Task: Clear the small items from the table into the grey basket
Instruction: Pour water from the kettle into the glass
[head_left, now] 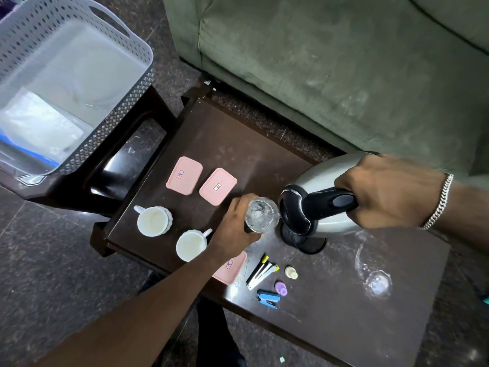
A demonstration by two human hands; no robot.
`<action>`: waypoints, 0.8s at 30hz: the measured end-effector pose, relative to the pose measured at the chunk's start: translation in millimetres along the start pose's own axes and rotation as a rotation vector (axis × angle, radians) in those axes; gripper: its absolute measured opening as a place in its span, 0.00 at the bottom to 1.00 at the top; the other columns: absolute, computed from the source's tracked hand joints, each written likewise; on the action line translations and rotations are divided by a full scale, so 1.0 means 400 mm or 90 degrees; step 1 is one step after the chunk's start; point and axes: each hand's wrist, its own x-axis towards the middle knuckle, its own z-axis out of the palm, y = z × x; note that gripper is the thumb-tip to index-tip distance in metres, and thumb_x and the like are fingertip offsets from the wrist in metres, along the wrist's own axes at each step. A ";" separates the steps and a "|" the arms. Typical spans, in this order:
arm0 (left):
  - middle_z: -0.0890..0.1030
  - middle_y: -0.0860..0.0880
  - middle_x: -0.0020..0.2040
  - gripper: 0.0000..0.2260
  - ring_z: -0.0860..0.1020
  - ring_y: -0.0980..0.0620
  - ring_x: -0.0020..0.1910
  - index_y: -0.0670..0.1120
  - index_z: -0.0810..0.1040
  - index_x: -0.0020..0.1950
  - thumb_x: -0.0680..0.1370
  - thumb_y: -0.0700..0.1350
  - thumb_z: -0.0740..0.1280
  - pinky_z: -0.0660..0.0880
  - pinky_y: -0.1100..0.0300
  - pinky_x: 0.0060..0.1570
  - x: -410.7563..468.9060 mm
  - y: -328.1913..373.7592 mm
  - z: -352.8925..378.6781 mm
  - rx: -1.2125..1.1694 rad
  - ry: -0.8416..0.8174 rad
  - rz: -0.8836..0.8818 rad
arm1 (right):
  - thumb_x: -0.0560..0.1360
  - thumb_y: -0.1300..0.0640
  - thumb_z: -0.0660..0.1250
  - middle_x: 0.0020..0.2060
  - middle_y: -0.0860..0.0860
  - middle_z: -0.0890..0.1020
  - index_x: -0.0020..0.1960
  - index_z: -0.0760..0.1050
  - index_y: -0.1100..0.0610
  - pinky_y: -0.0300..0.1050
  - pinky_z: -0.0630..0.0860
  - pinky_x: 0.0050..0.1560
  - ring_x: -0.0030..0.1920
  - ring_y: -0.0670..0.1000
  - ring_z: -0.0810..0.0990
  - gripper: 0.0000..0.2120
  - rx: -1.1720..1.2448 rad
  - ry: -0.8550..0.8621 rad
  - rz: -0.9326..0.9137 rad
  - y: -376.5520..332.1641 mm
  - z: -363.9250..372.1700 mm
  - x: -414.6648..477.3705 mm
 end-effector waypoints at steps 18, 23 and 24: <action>0.72 0.51 0.65 0.39 0.76 0.55 0.63 0.52 0.70 0.72 0.65 0.34 0.78 0.70 0.66 0.65 0.001 0.003 -0.002 -0.005 -0.007 0.005 | 0.58 0.56 0.64 0.23 0.51 0.71 0.32 0.67 0.54 0.51 0.72 0.24 0.25 0.54 0.73 0.06 0.184 0.031 -0.013 0.137 0.087 0.024; 0.69 0.51 0.70 0.44 0.72 0.57 0.65 0.53 0.65 0.76 0.65 0.35 0.81 0.68 0.70 0.67 0.001 -0.001 -0.003 -0.018 -0.031 -0.003 | 0.59 0.58 0.63 0.24 0.51 0.74 0.32 0.69 0.55 0.53 0.74 0.27 0.26 0.55 0.74 0.04 0.203 0.045 -0.005 0.150 0.084 0.012; 0.68 0.52 0.72 0.47 0.70 0.62 0.66 0.53 0.63 0.78 0.65 0.37 0.82 0.64 0.77 0.65 -0.003 -0.002 -0.007 -0.023 -0.036 0.000 | 0.59 0.57 0.62 0.24 0.51 0.74 0.32 0.69 0.55 0.53 0.74 0.27 0.27 0.55 0.74 0.03 0.207 0.051 -0.002 0.149 0.075 0.008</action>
